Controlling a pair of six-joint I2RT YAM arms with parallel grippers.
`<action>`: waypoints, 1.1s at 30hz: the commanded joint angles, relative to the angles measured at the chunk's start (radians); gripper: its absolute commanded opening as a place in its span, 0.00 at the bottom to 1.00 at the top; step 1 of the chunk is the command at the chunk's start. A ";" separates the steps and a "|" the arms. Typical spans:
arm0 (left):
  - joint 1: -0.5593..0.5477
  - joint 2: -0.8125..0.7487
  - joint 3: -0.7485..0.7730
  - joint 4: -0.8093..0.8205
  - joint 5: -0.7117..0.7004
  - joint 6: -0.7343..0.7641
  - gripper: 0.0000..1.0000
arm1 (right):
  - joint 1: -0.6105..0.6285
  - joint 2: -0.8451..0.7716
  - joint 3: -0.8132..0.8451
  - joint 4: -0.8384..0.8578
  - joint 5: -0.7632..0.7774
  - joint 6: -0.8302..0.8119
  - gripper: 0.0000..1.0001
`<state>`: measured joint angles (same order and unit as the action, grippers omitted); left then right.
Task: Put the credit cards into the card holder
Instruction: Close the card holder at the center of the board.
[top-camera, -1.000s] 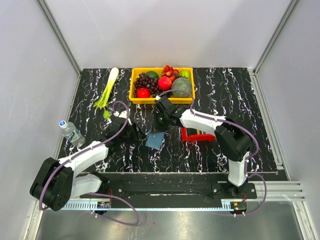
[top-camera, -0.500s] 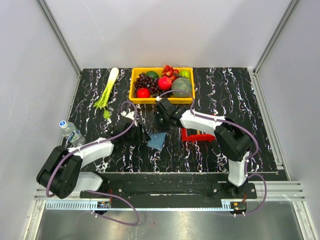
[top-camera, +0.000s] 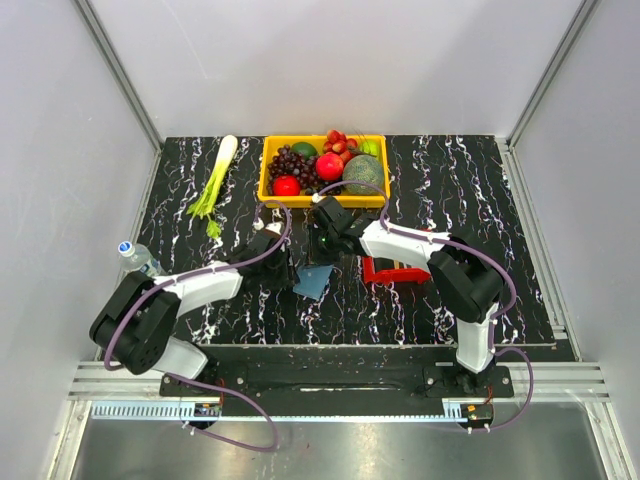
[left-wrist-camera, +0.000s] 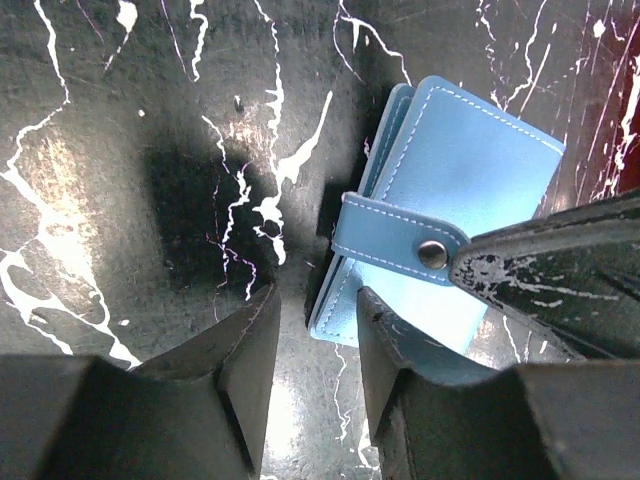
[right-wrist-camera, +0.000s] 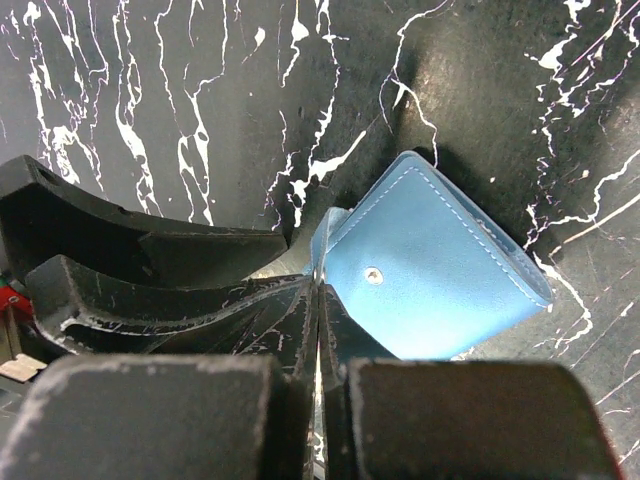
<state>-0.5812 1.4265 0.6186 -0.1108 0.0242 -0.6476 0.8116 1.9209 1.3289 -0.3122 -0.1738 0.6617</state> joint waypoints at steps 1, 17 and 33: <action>-0.005 0.032 0.029 -0.047 -0.070 -0.009 0.40 | 0.000 -0.028 -0.005 0.012 0.026 0.001 0.00; -0.043 0.068 0.015 -0.018 -0.076 -0.024 0.37 | -0.002 -0.042 -0.097 0.031 0.106 0.026 0.00; -0.054 0.078 0.018 -0.021 -0.086 -0.024 0.37 | -0.014 -0.059 -0.073 0.056 0.126 0.003 0.00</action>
<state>-0.6243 1.4658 0.6418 -0.0872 -0.0360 -0.6777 0.8104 1.8965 1.2324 -0.2813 -0.0872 0.6849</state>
